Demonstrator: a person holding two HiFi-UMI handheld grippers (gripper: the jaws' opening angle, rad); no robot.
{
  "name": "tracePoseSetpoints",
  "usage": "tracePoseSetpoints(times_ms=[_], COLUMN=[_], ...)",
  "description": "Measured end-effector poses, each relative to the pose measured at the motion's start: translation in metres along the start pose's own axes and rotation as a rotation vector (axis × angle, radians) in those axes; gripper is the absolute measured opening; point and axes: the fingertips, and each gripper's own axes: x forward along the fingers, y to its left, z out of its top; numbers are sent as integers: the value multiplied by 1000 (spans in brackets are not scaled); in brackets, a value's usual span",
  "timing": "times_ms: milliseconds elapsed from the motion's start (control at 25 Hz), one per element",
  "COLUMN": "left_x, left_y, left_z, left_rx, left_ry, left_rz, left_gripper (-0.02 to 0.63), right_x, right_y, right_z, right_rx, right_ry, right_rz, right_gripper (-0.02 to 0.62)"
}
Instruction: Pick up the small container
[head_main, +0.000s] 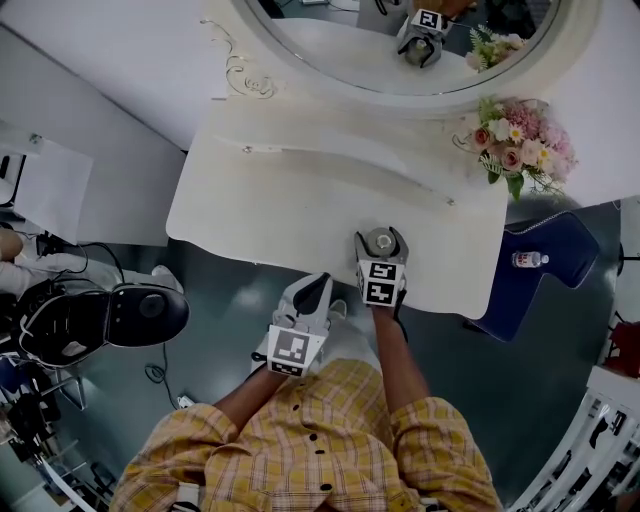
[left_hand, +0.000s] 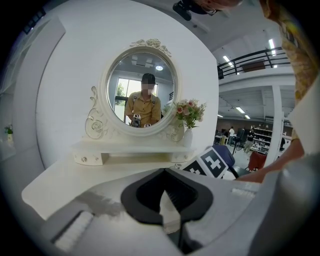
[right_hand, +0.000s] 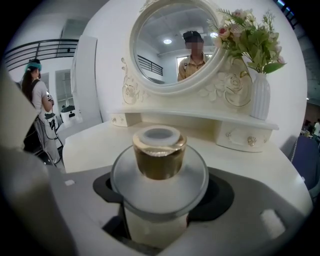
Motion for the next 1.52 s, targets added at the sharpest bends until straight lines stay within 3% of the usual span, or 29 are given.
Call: tracePoseSetpoints(times_ms=[1520], left_x=[-38], left_y=[-1], left_z=[43], left_rx=[-3], left_ry=[-121], left_rz=[50], left_gripper=[0], right_x=[-126], right_y=[10], right_z=[67], right_rx=[26], right_ry=[-192], right_rz=[28], right_gripper=[336])
